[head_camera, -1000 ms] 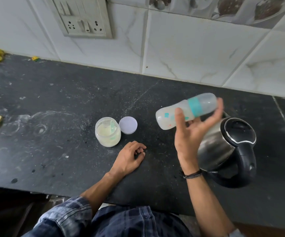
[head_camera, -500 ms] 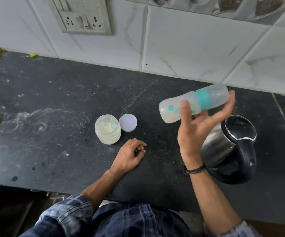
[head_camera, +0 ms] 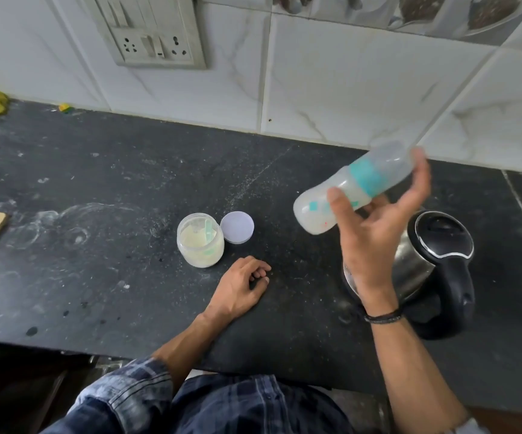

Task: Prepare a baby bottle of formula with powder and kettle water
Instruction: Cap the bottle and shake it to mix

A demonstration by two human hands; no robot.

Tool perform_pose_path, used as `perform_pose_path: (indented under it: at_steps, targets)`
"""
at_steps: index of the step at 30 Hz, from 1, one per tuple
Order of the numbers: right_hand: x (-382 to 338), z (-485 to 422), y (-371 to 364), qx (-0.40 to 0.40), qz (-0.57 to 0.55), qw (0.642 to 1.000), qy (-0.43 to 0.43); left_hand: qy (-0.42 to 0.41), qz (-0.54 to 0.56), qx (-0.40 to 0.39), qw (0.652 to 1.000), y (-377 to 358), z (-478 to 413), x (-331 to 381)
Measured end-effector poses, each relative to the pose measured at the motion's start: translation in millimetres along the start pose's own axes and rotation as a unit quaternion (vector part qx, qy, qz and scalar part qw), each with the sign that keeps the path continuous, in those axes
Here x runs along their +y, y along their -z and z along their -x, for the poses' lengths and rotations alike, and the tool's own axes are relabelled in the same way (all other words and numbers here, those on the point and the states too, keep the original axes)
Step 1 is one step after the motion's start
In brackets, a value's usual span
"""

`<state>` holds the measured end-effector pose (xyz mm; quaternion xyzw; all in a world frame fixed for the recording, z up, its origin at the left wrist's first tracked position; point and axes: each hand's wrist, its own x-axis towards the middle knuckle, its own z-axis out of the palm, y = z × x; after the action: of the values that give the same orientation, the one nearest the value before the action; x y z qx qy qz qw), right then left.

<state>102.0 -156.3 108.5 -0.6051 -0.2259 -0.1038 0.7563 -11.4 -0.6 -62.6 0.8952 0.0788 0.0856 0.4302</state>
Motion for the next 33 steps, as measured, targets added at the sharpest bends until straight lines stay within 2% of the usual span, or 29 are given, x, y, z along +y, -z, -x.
perform_pose_path:
  at_steps: [2,5,7,9,10,13,14,17,21,25,28,29,32,33]
  targets:
    - [5.9,-7.9,-1.2,0.018,0.022,1.0,-0.005,0.004,-0.003,0.003,1.0,-2.0,0.2,-0.5]
    - [10.4,0.1,-4.9,-0.025,0.063,0.995,-0.077,0.003,-0.003,-0.001,1.0,-2.8,1.7,-3.3]
    - [1.9,6.8,-5.2,-0.014,0.013,0.999,-0.029,0.0,0.004,-0.007,1.0,-2.5,2.3,-2.2]
    - [-0.6,6.1,-4.9,0.009,0.008,0.999,0.047,0.004,0.0,-0.002,1.0,-2.0,0.8,-1.9]
    - [0.1,5.8,-6.7,0.017,0.016,0.998,0.053,0.006,-0.003,0.0,1.0,-2.3,0.3,-2.7]
    - [2.8,10.0,-9.4,0.038,-0.005,0.997,-0.06,0.006,-0.003,-0.005,1.0,-2.7,1.7,-3.8]
    - [1.3,12.2,-8.8,0.039,-0.013,0.997,-0.072,0.004,-0.001,-0.008,1.0,-2.6,1.9,-3.6]
    - [-1.0,12.7,-2.8,0.051,-0.002,0.998,-0.023,0.004,-0.002,-0.002,1.0,-2.1,1.4,-2.2]
    - [4.5,12.2,-1.5,0.023,0.004,0.998,-0.066,0.005,-0.005,-0.001,1.0,-3.0,1.0,-3.1]
    - [2.9,6.0,1.6,0.05,0.006,0.998,0.032,0.002,-0.003,0.001,1.0,-2.2,0.8,-2.2]
    - [1.5,3.7,0.4,0.021,0.033,0.999,-0.014,0.005,-0.006,-0.001,1.0,-2.8,1.6,-3.1]
    - [0.5,5.8,1.3,0.019,0.028,0.999,0.0,0.003,-0.003,-0.004,1.0,-3.0,2.0,-2.9]
    - [-1.0,9.1,3.4,0.04,0.022,0.991,0.125,0.004,-0.002,0.0,1.0,-2.2,1.0,-2.5]
    - [0.2,8.5,3.0,0.041,0.038,0.991,0.122,0.006,-0.005,0.001,1.0,-2.5,1.0,-2.6]
